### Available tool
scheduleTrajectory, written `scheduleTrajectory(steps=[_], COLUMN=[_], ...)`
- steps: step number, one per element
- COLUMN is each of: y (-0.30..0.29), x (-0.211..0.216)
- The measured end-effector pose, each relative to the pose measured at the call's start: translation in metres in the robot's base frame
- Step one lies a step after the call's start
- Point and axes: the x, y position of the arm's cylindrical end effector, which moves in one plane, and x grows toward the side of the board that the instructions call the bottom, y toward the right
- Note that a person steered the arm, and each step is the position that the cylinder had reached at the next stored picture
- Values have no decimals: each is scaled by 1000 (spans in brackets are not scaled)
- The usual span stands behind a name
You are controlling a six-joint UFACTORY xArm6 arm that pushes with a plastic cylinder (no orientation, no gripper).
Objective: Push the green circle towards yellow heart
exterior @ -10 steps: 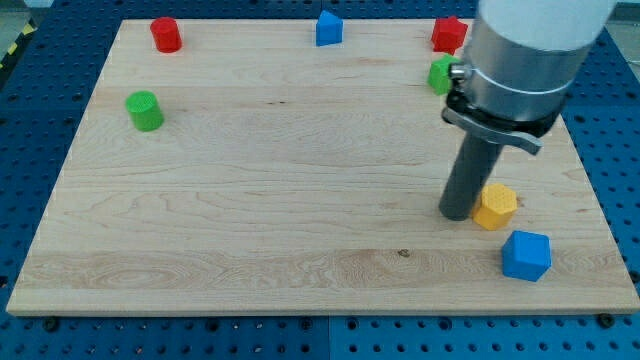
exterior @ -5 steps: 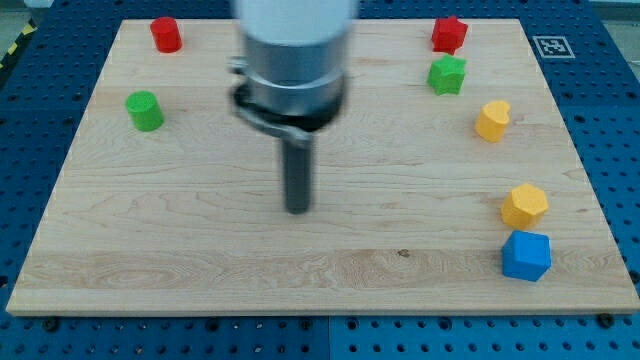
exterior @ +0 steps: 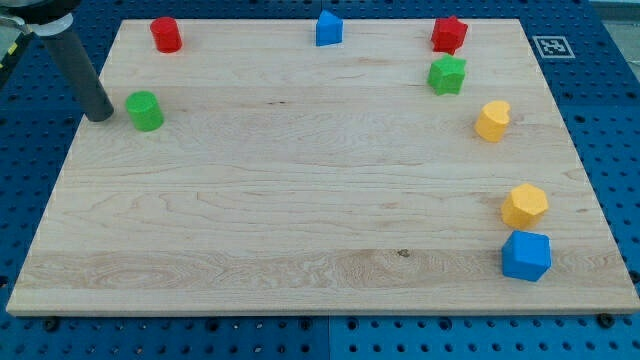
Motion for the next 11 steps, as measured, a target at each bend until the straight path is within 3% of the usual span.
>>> scheduleTrajectory(steps=[3,9,11], y=[56,392,403], x=[6,9,-2])
